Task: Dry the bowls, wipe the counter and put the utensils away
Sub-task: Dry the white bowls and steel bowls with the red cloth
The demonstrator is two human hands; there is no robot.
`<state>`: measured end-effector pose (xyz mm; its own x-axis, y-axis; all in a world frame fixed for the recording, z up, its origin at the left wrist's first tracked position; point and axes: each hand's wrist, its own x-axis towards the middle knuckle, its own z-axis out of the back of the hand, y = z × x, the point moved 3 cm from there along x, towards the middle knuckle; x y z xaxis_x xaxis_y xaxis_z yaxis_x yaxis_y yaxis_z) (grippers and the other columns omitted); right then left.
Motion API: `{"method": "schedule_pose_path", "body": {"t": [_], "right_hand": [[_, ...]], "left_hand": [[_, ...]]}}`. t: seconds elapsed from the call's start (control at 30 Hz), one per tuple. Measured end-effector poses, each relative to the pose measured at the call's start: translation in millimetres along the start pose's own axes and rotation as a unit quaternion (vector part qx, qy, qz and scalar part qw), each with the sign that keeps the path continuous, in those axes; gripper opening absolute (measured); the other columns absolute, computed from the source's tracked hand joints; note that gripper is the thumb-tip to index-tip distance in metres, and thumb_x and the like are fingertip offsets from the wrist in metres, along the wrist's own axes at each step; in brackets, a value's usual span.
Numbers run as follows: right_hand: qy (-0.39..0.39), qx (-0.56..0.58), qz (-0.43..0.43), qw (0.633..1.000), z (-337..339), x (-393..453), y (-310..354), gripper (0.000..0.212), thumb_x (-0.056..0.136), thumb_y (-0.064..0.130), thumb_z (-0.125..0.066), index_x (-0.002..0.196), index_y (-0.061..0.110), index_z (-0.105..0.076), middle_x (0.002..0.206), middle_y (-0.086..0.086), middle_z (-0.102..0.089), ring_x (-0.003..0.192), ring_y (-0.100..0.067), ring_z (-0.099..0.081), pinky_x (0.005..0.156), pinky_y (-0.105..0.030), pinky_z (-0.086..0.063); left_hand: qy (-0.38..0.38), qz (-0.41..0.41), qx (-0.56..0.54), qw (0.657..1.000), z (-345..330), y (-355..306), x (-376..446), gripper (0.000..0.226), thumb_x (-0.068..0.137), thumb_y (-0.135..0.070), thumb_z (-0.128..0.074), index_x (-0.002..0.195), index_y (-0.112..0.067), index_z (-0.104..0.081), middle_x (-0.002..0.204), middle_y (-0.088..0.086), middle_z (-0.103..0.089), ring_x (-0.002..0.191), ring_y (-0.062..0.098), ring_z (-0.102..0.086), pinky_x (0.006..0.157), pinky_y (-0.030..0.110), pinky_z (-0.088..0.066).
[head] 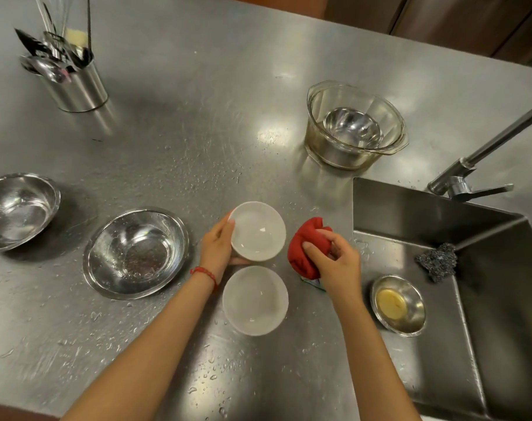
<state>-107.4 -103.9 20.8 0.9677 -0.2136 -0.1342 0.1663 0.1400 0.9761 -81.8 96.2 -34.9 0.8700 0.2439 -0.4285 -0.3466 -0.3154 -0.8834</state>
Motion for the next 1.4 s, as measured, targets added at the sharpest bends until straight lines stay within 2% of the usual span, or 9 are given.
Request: {"method": "schedule_pose_path", "body": {"t": [0.3,0.4,0.53,0.63,0.77,0.87,1.03,1.23,1.4], "right_hand": [[0.005,-0.021,-0.018,1.000,4.3,21.0,-21.4,0.031,0.078,0.016,-0.071,0.105,0.028,-0.059,0.103,0.001,-0.063,0.097,-0.016,-0.061,0.079,-0.026,-0.054],[0.018,-0.021,-0.009,1.000,2.3,23.2,-20.1,0.029,0.078,0.015,-0.071,0.097,0.033,-0.059,0.096,0.011,-0.060,0.091,-0.008,-0.059,0.075,-0.021,-0.052],[0.035,-0.020,0.018,0.999,-2.1,22.7,-15.9,0.035,0.078,0.012,-0.071,0.087,0.042,-0.055,0.086,0.020,-0.055,0.078,0.015,-0.057,0.062,-0.006,-0.049],[0.057,-0.016,0.016,0.998,-8.4,22.7,-17.2,0.031,0.078,0.013,-0.071,0.094,0.035,-0.058,0.091,0.016,-0.060,0.083,0.004,-0.061,0.065,-0.007,-0.050],[0.078,-0.007,0.017,0.997,-24.2,20.3,-12.2,0.030,0.077,0.011,-0.072,0.097,0.031,-0.061,0.092,0.017,-0.061,0.080,0.005,-0.062,0.063,-0.009,-0.051],[0.090,0.003,0.018,0.996,-45.0,13.5,-5.4,0.029,0.077,0.008,-0.071,0.100,0.024,-0.062,0.094,0.010,-0.063,0.079,0.007,-0.062,0.062,-0.008,-0.050],[0.099,-0.005,0.036,0.994,-92.8,-8.4,5.0,0.030,0.077,0.006,-0.071,0.088,0.032,-0.062,0.085,0.016,-0.063,0.075,0.010,-0.061,0.064,-0.006,-0.049],[0.059,0.002,0.021,0.998,-178.5,-51.1,-2.7,0.028,0.076,0.005,-0.071,0.094,0.025,-0.064,0.088,0.014,-0.064,0.074,0.012,-0.059,0.065,-0.004,-0.046],[0.045,-0.040,-0.009,0.998,-246.6,-75.5,-13.3,0.027,0.075,0.009,-0.073,0.092,0.027,-0.064,0.085,0.005,-0.064,0.074,-0.003,-0.056,0.068,-0.010,-0.046]], "left_hand": [[-0.035,0.008,0.051,0.998,-2.5,13.1,28.0,0.020,0.093,-0.025,-0.049,0.111,-0.027,-0.058,0.106,0.008,-0.057,0.078,0.018,-0.058,0.042,0.036,-0.056],[-0.039,-0.002,0.061,0.997,-2.9,15.9,33.2,0.020,0.093,-0.026,-0.050,0.110,-0.028,-0.059,0.101,0.005,-0.058,0.077,0.014,-0.058,0.042,0.035,-0.056],[-0.049,-0.003,0.101,0.994,2.0,19.5,35.3,0.020,0.094,-0.026,-0.048,0.110,-0.025,-0.059,0.102,0.007,-0.059,0.090,0.027,-0.059,0.044,0.032,-0.057],[-0.043,-0.044,0.157,0.986,7.8,15.9,34.3,0.028,0.094,-0.026,-0.047,0.122,-0.026,-0.054,0.097,0.003,-0.059,0.084,0.023,-0.059,0.047,0.024,-0.055],[-0.079,-0.126,0.263,0.953,20.9,-0.4,27.0,0.041,0.092,-0.028,-0.052,0.130,-0.015,-0.049,0.096,0.002,-0.061,0.082,0.013,-0.055,0.076,0.016,-0.041],[-0.079,-0.190,0.262,0.943,37.8,-19.4,12.1,0.031,0.089,-0.019,-0.058,0.119,-0.012,-0.059,0.093,0.001,-0.062,0.075,0.002,-0.054,0.067,-0.003,-0.036],[-0.084,-0.262,0.295,0.915,97.8,-48.8,-3.2,0.018,0.085,-0.013,-0.063,0.101,-0.006,-0.068,0.100,0.010,-0.070,0.087,0.018,-0.061,0.085,0.029,-0.046],[-0.122,-0.292,0.347,0.883,206.1,-63.6,1.7,0.015,0.081,-0.009,-0.066,0.096,-0.007,-0.069,0.097,0.009,-0.069,0.091,0.023,-0.058,0.084,0.025,-0.039],[-0.121,-0.205,0.322,0.916,264.8,-51.0,19.7,0.033,0.080,-0.013,-0.069,0.111,-0.006,-0.061,0.103,0.007,-0.061,0.096,0.018,-0.054,0.089,0.029,-0.040]]}}
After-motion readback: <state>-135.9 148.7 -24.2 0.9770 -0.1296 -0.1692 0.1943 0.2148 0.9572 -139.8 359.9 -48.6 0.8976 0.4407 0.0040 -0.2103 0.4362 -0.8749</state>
